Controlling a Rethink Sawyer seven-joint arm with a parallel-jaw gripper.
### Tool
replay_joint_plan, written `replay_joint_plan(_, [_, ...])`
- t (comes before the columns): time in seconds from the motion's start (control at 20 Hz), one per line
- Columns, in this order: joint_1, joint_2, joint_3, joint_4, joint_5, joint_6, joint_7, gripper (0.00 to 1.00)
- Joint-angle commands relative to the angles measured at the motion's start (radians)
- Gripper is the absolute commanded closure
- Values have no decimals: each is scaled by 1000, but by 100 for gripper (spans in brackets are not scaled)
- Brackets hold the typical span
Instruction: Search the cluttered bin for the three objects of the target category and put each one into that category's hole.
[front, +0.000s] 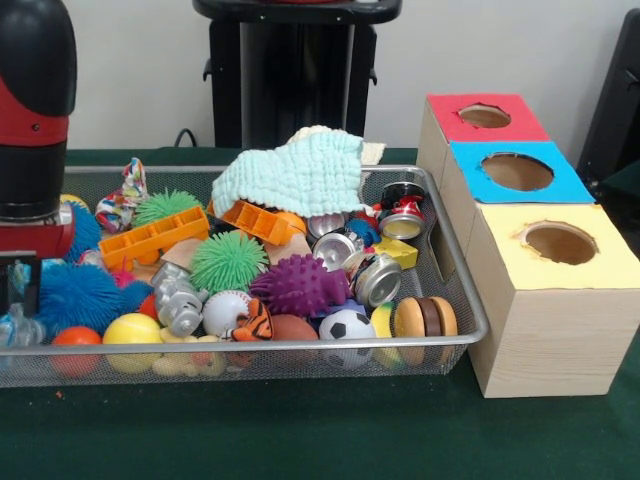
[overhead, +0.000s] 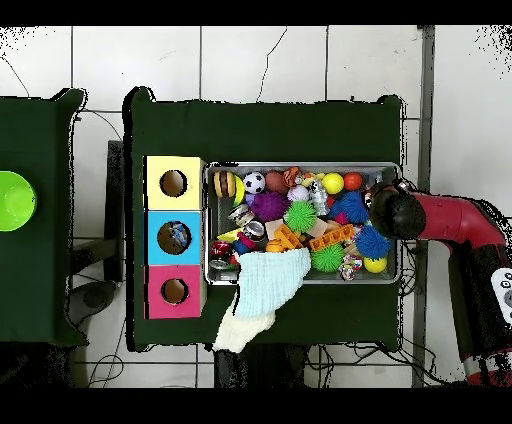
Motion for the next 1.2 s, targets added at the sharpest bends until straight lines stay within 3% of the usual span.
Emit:
replay_joint_plan(0.05, [-4, -77, 11, 48, -22, -60, -25, 100])
replay_joint_plan(0.75, [-30, -101, 30, 110, -3, -68, -29, 100])
replay_joint_plan(1.2, [16, -307, 2, 315, 105, 1, 81, 100])
